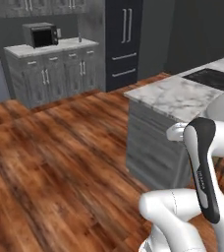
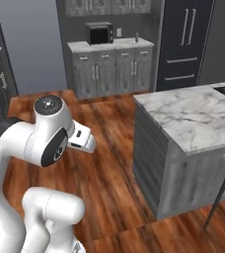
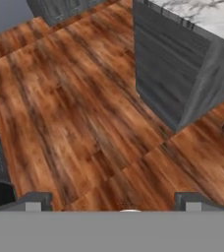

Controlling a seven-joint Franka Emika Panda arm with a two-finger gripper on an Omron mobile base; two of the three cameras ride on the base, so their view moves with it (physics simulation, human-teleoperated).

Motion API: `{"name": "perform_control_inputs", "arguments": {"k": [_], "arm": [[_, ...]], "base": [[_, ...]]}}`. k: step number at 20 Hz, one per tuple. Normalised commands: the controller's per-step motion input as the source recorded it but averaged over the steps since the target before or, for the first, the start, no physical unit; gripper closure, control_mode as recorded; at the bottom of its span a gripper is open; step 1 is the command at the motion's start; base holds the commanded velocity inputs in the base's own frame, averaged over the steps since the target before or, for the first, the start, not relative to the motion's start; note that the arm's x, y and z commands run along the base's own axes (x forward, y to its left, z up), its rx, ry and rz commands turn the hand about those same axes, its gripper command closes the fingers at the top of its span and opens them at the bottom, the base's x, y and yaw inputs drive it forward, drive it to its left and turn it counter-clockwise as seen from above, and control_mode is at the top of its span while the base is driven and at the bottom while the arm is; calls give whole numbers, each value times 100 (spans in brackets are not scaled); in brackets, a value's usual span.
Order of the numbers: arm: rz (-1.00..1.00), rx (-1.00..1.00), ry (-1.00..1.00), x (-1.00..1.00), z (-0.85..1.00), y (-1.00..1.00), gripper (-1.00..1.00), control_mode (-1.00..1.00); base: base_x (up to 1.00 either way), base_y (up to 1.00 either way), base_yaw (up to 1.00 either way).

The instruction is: Place the drinks on the dining counter in a tight cluster.

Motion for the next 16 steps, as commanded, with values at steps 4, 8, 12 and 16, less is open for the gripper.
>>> {"name": "perform_control_inputs", "arguments": {"k": [4, 8, 12, 16], "arm": [[0, 0, 0, 0, 0, 0, -100, 100], [0, 0, 0, 0, 0, 0, -100, 100], [0, 0, 0, 0, 0, 0, -100, 100], [0, 0, 0, 0, 0, 0, -100, 100]], "base": [[100, 31, -5], [100, 7, -10], [100, 9, -9], [100, 33, -4]]}}
